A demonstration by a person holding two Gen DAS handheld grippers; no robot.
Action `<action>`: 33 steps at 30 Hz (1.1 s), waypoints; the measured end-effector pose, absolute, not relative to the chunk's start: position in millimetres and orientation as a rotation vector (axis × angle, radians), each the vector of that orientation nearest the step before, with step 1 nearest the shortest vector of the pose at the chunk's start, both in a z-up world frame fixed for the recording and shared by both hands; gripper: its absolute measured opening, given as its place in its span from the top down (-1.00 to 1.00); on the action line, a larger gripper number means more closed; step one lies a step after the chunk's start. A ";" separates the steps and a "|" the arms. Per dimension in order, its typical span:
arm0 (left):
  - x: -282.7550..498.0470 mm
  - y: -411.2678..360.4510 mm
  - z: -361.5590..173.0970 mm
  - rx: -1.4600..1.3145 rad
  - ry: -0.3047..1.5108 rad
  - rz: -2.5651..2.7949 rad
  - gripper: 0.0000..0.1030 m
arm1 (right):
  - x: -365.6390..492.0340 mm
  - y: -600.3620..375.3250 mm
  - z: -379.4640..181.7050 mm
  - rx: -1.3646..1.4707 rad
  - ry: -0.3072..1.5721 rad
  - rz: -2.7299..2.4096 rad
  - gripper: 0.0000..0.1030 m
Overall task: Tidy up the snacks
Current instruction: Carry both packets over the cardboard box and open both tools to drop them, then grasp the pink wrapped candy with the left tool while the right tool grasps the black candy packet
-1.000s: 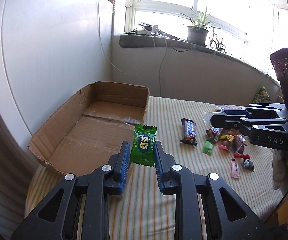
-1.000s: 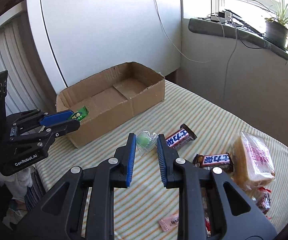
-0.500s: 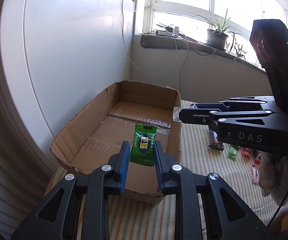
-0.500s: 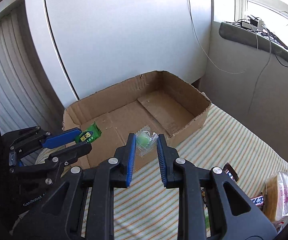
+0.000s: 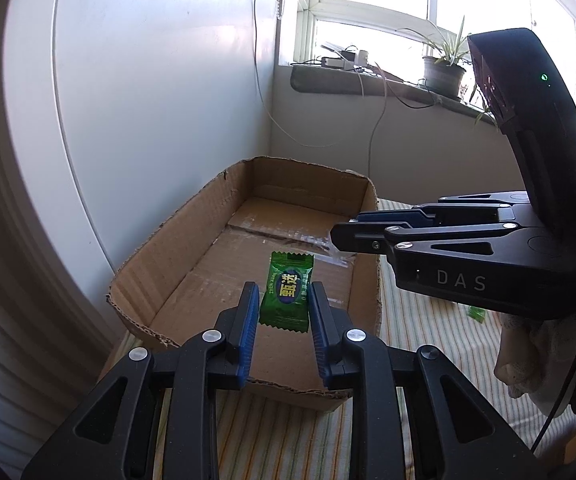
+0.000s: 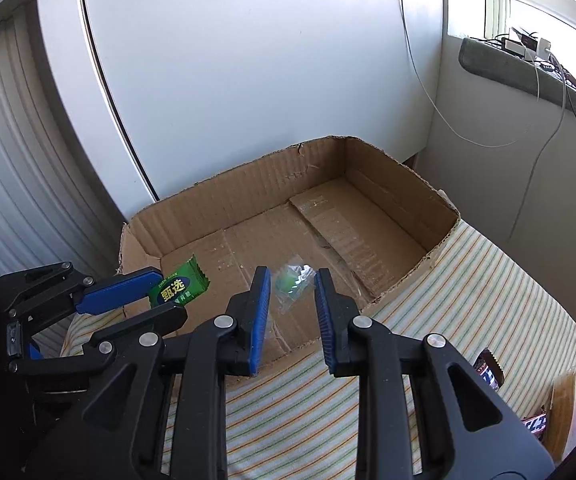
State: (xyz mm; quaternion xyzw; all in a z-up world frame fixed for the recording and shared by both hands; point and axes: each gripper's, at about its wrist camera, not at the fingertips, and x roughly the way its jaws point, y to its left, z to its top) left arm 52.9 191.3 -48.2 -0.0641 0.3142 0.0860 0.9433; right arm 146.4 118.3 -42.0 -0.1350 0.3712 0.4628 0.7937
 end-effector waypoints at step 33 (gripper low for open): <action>54.0 91.3 -53.6 -0.133 0.667 -0.118 0.35 | 107.2 -99.5 -31.1 -0.191 0.800 0.667 -0.14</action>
